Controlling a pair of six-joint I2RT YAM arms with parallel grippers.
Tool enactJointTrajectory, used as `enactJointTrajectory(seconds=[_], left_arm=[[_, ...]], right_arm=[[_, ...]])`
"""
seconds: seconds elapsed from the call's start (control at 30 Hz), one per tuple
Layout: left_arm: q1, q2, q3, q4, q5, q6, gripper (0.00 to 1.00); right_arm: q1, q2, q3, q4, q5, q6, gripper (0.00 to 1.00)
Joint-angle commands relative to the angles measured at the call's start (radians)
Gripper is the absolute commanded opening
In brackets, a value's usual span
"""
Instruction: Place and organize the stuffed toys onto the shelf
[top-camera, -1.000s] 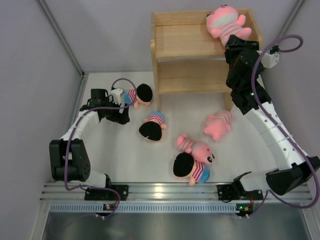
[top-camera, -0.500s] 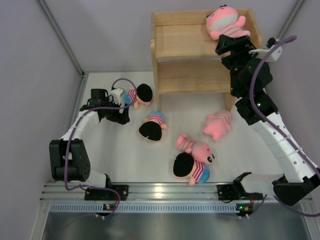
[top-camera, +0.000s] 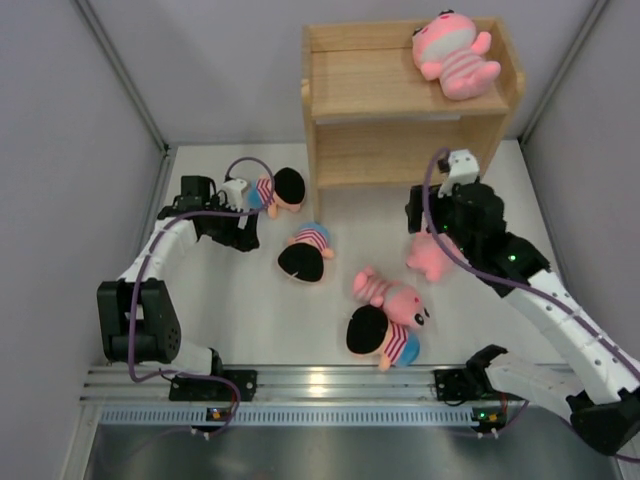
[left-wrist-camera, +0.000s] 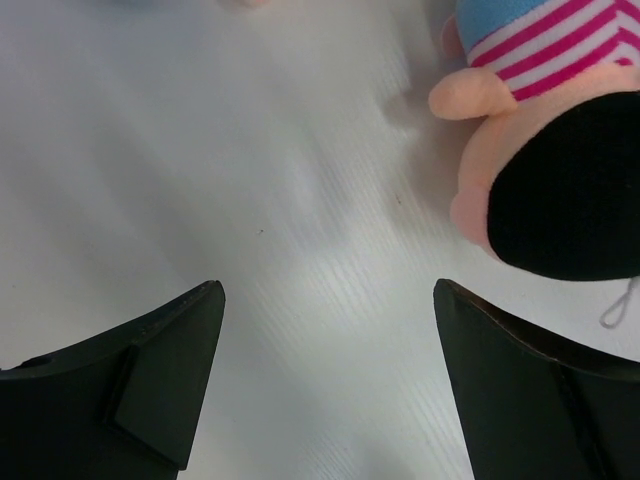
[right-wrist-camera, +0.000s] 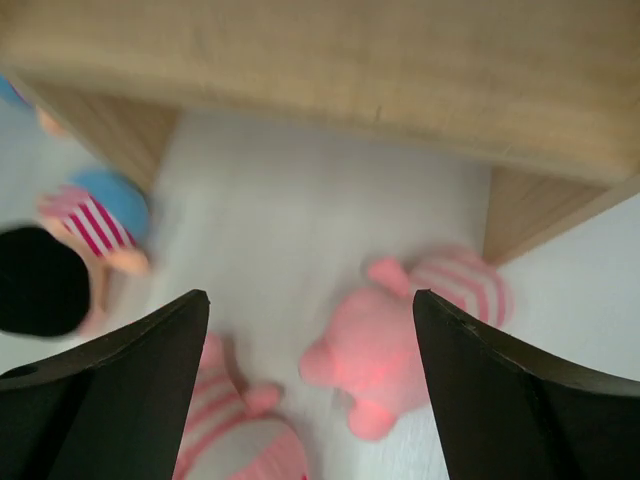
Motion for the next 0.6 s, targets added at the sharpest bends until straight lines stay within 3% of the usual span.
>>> enactJointTrajectory(seconds=[0.0, 0.1, 0.13, 0.17, 0.33, 0.57], left_arm=[[0.001, -0.03, 0.074, -0.112, 0.102, 0.056, 0.91], [-0.048, -0.047, 0.081, -0.186, 0.137, 0.094, 0.89], [-0.087, -0.048, 0.077, -0.199, 0.125, 0.104, 0.89], [-0.113, -0.051, 0.071, -0.219, 0.078, 0.122, 0.88], [-0.337, -0.084, 0.022, -0.227, -0.05, 0.138, 0.86], [-0.39, -0.104, 0.07, -0.267, -0.007, 0.127, 0.88]], right_arm=[[0.016, 0.088, -0.136, -0.132, -0.061, -0.045, 0.84], [0.016, 0.104, -0.225, -0.052, -0.269, -0.069, 0.84], [0.017, 0.099, -0.271, -0.023, -0.417, -0.074, 0.84], [0.017, 0.093, -0.287, -0.008, -0.454, -0.076, 0.84], [0.017, 0.152, -0.313, -0.098, -0.374, 0.041, 0.85], [0.019, 0.105, -0.368, -0.155, -0.361, 0.232, 0.85]])
